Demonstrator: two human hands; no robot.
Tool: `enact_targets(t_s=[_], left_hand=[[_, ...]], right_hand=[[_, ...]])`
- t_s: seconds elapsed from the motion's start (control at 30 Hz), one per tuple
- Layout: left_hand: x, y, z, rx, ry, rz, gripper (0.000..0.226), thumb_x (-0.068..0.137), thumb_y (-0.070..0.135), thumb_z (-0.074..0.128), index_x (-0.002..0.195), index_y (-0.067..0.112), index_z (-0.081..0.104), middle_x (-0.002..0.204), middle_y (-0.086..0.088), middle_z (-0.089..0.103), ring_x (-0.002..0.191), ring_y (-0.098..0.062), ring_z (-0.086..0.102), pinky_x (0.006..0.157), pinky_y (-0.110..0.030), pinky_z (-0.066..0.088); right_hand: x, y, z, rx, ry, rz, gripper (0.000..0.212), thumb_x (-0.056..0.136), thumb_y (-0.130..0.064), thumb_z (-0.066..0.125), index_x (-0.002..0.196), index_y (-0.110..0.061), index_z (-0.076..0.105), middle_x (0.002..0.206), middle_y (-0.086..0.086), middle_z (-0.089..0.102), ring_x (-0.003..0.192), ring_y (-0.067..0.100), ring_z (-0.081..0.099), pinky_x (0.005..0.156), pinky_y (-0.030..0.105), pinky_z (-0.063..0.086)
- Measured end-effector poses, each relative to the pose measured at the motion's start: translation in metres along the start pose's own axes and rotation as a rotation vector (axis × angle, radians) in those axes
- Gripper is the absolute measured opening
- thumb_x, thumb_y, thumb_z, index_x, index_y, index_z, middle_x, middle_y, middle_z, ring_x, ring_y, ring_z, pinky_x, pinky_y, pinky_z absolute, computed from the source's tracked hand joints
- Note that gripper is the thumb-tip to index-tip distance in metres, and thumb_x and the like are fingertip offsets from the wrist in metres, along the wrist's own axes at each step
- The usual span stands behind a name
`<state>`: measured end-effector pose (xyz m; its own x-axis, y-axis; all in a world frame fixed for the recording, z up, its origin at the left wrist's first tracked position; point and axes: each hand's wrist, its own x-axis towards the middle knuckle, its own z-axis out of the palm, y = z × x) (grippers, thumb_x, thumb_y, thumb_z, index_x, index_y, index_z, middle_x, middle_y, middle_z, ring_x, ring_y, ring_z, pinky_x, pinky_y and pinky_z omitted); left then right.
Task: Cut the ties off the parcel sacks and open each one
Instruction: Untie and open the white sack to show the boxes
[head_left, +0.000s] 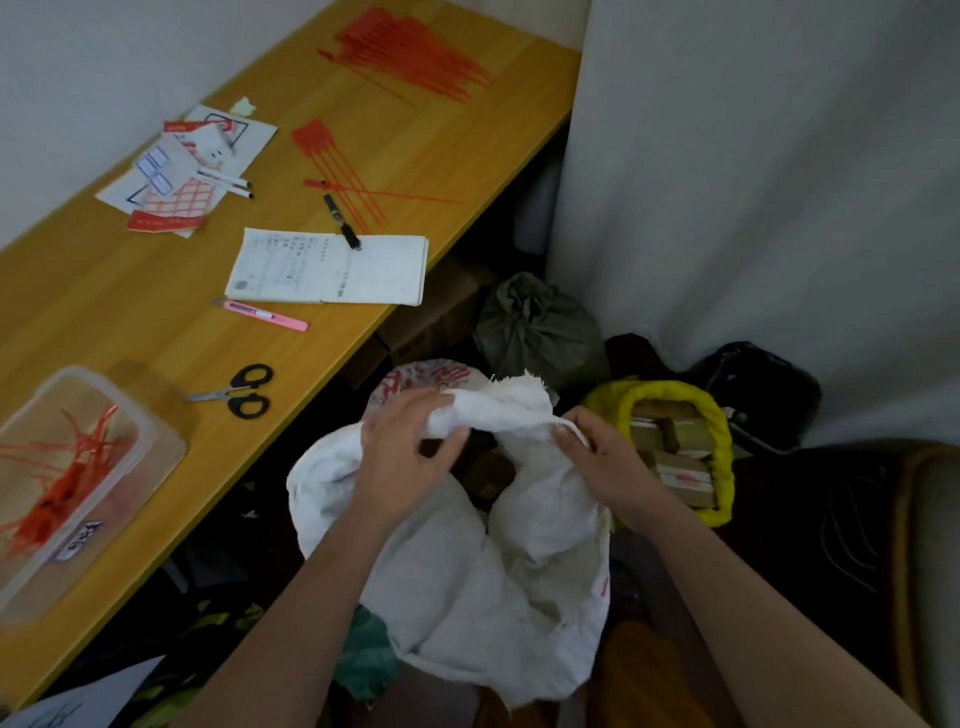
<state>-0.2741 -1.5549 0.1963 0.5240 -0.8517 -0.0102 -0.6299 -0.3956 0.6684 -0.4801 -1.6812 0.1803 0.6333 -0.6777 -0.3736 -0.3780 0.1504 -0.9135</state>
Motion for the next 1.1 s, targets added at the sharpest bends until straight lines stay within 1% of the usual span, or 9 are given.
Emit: enact_targets(t_s=[0.23,0.37,0.43,0.57,0.7,0.8,0.9,0.97,1.1], left_hand=[[0.023,0.030,0.027,0.084,-0.198,0.140,0.041,0.091,0.045,0.058,0.130,0.035,0.055,0.147,0.010,0.042,0.142,-0.008,0.027,0.116,-0.046,0.010],[0.031,0.035,0.049,0.163,-0.266,0.079,0.018,0.096,0.035,0.053,0.095,0.023,0.066,0.104,0.006,0.065,0.105,-0.014,0.055,0.107,-0.042,0.030],[0.034,0.041,0.055,0.172,-0.284,-0.010,0.026,0.097,0.030,0.051,0.073,0.021,0.054,0.072,0.009,0.054,0.076,-0.015,0.050,0.089,-0.039,0.041],[0.037,0.049,0.062,0.052,-0.255,-0.318,0.038,0.099,0.024,0.046,0.062,0.014,0.047,0.067,-0.001,0.048,0.073,-0.023,0.051,0.074,-0.035,0.041],[0.041,0.050,0.064,-0.152,-0.191,-0.565,0.042,0.098,0.025,0.049,0.066,-0.002,0.053,0.067,-0.016,0.053,0.066,-0.024,0.051,0.067,-0.031,0.038],[0.042,0.054,0.065,-0.181,-0.142,-0.608,0.043,0.096,0.025,0.053,0.057,0.008,0.043,0.057,-0.007,0.044,0.059,-0.018,0.045,0.066,-0.031,0.039],[0.037,0.057,0.065,0.010,0.025,-0.582,0.023,0.091,0.034,0.060,0.096,0.012,0.065,0.101,-0.010,0.062,0.100,-0.026,0.055,0.094,-0.041,0.042],[0.028,0.061,0.061,0.033,0.149,-0.634,0.043,0.087,0.041,0.063,0.123,0.019,0.054,0.128,-0.012,0.046,0.121,-0.031,0.039,0.102,-0.043,0.033],[0.001,0.062,0.047,-0.023,0.236,-0.762,0.055,0.085,0.032,0.068,0.131,0.016,0.042,0.133,-0.011,0.035,0.124,-0.029,0.033,0.097,-0.033,0.033]], right_hand=[[-0.001,-0.002,-0.003,0.002,-0.017,-0.011,0.022,0.098,-0.033,0.054,0.088,-0.014,0.060,0.071,-0.007,0.054,0.066,0.007,0.050,0.058,0.020,0.040],[-0.004,0.009,-0.008,0.139,-0.053,0.087,0.038,0.098,-0.038,0.051,0.092,-0.002,0.059,0.079,0.009,0.053,0.074,0.020,0.050,0.066,0.035,0.041],[0.000,0.014,-0.010,0.270,-0.109,0.191,0.038,0.098,-0.036,0.052,0.094,0.000,0.062,0.084,0.011,0.057,0.078,0.023,0.053,0.071,0.035,0.042],[0.008,0.008,-0.017,0.301,-0.252,0.313,0.013,0.091,-0.038,0.064,0.097,-0.028,0.069,0.096,-0.002,0.073,0.087,0.013,0.070,0.072,0.027,0.056],[0.015,0.003,-0.021,0.140,-0.377,0.400,0.033,0.084,-0.051,0.067,0.111,-0.032,0.061,0.115,-0.005,0.068,0.104,0.012,0.067,0.092,0.035,0.056],[0.019,0.000,-0.022,0.228,-0.416,0.493,0.020,0.095,-0.043,0.056,0.111,-0.032,0.062,0.109,-0.008,0.071,0.098,0.008,0.069,0.077,0.026,0.058],[0.021,-0.001,-0.017,0.336,-0.413,0.555,0.013,0.099,-0.034,0.052,0.107,-0.034,0.062,0.107,-0.007,0.073,0.097,0.010,0.069,0.074,0.031,0.058],[0.021,-0.003,-0.011,0.392,-0.390,0.564,0.018,0.100,-0.031,0.050,0.113,-0.029,0.062,0.109,-0.002,0.073,0.101,0.016,0.069,0.085,0.040,0.057],[0.024,-0.012,0.000,0.476,-0.341,0.548,0.023,0.103,-0.027,0.046,0.119,-0.025,0.061,0.111,0.000,0.073,0.100,0.018,0.070,0.087,0.041,0.057]])
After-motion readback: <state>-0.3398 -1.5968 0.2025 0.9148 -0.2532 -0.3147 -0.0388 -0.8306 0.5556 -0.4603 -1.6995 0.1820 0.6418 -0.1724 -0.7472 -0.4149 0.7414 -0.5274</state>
